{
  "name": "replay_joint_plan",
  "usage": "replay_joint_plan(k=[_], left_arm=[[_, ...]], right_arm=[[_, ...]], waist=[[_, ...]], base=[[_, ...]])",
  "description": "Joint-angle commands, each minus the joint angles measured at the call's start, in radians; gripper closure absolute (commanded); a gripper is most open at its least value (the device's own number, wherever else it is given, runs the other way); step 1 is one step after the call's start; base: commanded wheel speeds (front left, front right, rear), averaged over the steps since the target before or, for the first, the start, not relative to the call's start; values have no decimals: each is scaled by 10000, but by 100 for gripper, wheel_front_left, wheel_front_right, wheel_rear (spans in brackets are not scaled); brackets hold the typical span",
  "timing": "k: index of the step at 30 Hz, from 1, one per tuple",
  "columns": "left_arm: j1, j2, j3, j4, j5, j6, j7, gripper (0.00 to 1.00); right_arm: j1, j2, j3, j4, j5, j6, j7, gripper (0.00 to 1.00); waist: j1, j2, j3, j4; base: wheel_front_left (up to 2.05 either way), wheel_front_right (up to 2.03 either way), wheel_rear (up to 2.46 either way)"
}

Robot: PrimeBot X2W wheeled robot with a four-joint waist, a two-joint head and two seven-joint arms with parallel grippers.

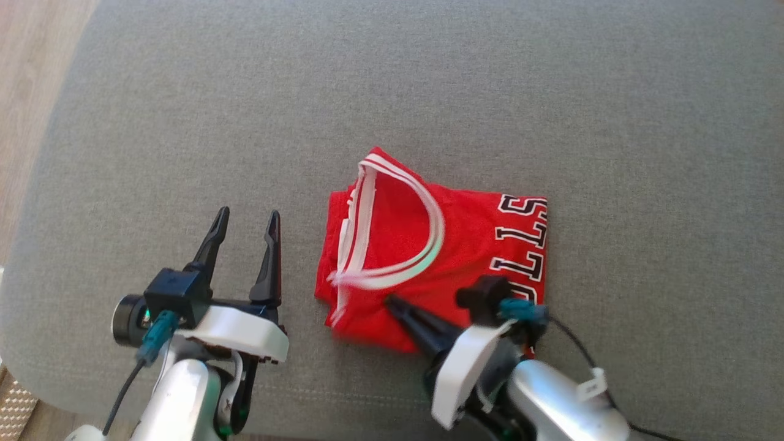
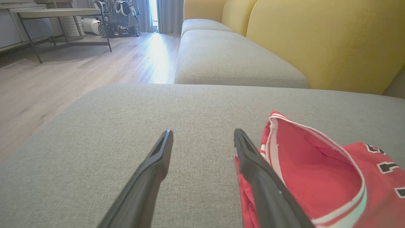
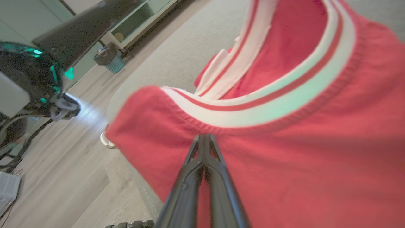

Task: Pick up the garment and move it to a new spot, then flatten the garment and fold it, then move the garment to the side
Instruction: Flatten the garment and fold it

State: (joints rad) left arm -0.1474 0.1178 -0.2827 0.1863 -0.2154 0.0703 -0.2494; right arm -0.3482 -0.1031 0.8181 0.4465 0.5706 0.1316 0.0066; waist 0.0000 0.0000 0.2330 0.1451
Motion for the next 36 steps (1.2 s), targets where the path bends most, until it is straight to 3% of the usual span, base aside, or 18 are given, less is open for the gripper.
replay_joint_plan(k=[1,5,9,13,15,16,17,18,19,20,27,36], left_arm=[[-408,68,277,-269,-45,-30,-106,0],[-465,37,272,-232,-55,-49,-114,0],[-421,44,324,-175,-60,-25,-119,0],[-252,111,410,-160,-49,38,-121,0],[-178,155,444,-180,-41,65,-122,0],[-94,206,480,-203,-44,93,-122,0],[-57,235,489,-224,-35,108,-122,0],[-57,235,489,-224,-35,108,-122,0],[-20,261,501,-252,-29,130,-122,0],[18,287,514,-275,-30,148,-122,0],[367,571,629,-466,-55,242,-54,0],[1065,931,581,-946,-16,333,295,0]], right_arm=[[-277,261,415,-364,162,-9,36,100],[-523,169,1136,-346,363,-9,-72,100],[-746,-68,1152,-703,559,-9,-715,100],[-639,-476,-75,-1036,478,-9,-1428,100],[-454,-693,-1051,-1178,283,-9,-1687,100],[-191,-877,-2104,-1350,35,-9,-1804,100],[-44,-964,-2645,-1453,-143,-9,-1824,83],[-44,-964,-2645,-1453,-143,-9,-1824,83],[111,-1031,-3172,-1579,-330,-9,-1824,49],[280,-1078,-3691,-1723,-525,-9,-1804,0],[1593,-988,-6367,-3093,-1918,-9,-1181,0],[3175,-575,-7377,-4762,-2902,-9,-124,0]], waist=[[0,0,21,9],[0,0,66,35],[0,0,0,-27],[0,0,-246,-189],[0,0,-372,-278],[0,0,-502,-380],[0,0,-557,-431],[0,0,-557,-431],[0,0,-608,-484],[0,0,-666,-532],[0,0,-1178,-869],[0,0,-1879,-1081]], base=[[0,0,0],[0,0,0],[0,0,0],[0,0,0],[0,0,0],[0,0,0],[0,0,0],[0,0,0],[0,0,0],[0,0,0],[0,0,0],[0,0,0]])
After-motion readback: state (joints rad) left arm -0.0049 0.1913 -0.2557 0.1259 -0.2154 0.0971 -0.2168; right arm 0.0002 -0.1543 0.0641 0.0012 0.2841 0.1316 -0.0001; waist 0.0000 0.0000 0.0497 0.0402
